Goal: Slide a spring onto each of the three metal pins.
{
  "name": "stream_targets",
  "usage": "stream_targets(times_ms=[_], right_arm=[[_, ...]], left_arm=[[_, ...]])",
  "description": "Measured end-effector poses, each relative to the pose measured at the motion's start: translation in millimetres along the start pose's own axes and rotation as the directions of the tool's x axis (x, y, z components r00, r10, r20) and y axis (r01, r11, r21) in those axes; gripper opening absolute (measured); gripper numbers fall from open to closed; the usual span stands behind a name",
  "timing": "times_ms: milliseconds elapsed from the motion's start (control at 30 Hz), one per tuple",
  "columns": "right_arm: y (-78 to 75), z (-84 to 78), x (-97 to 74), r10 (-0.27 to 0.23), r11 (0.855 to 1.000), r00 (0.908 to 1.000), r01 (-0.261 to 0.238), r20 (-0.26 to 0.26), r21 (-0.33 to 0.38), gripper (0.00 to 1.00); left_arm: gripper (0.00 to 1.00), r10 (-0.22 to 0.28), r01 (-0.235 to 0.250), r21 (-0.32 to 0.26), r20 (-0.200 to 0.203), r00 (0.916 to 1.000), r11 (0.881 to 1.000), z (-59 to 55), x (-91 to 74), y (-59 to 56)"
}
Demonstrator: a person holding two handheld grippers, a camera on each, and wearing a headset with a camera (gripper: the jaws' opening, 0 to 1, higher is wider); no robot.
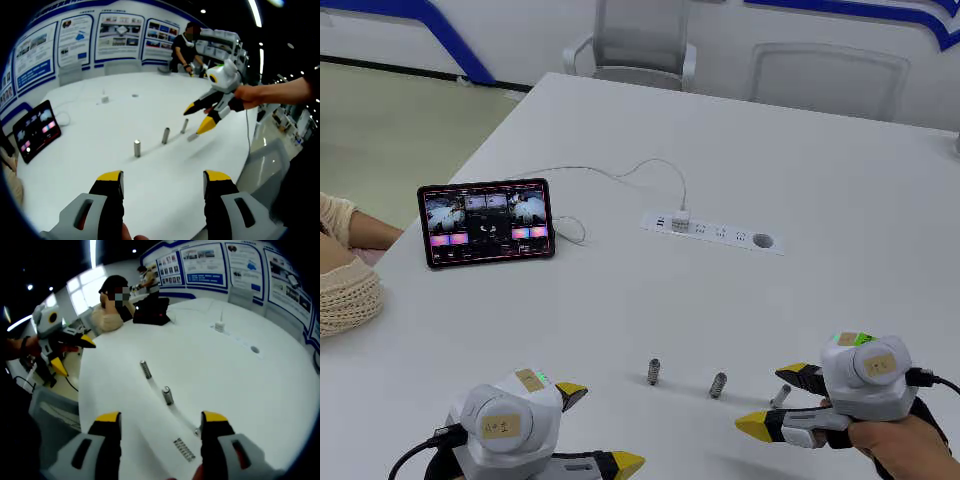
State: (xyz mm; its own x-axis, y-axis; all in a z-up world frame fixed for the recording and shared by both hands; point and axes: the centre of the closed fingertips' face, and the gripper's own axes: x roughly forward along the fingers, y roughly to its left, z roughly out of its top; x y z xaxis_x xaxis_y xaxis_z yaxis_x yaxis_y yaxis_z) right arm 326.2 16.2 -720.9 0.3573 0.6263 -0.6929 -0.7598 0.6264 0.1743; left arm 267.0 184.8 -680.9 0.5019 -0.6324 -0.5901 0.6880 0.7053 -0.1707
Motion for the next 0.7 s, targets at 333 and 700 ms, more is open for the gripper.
stream_targets(times_ms=[333,700], right_arm=[[-2.6,-14.2,-20.3,-0.039,0.999,0.999,0.038,0.023,0.037,0.7],[-7.8,-32.2,-46.3,-0.082,0.993,0.996,0.078,0.035,0.084,0.74]], left_arm=[[0.67,-0.031,0.031,0.013,-0.011,0.9995,0.999,3.7,16.6,-7.0],[0.67,-0.09,0.091,0.043,-0.029,0.9955,0.995,9.4,40.5,-24.7]])
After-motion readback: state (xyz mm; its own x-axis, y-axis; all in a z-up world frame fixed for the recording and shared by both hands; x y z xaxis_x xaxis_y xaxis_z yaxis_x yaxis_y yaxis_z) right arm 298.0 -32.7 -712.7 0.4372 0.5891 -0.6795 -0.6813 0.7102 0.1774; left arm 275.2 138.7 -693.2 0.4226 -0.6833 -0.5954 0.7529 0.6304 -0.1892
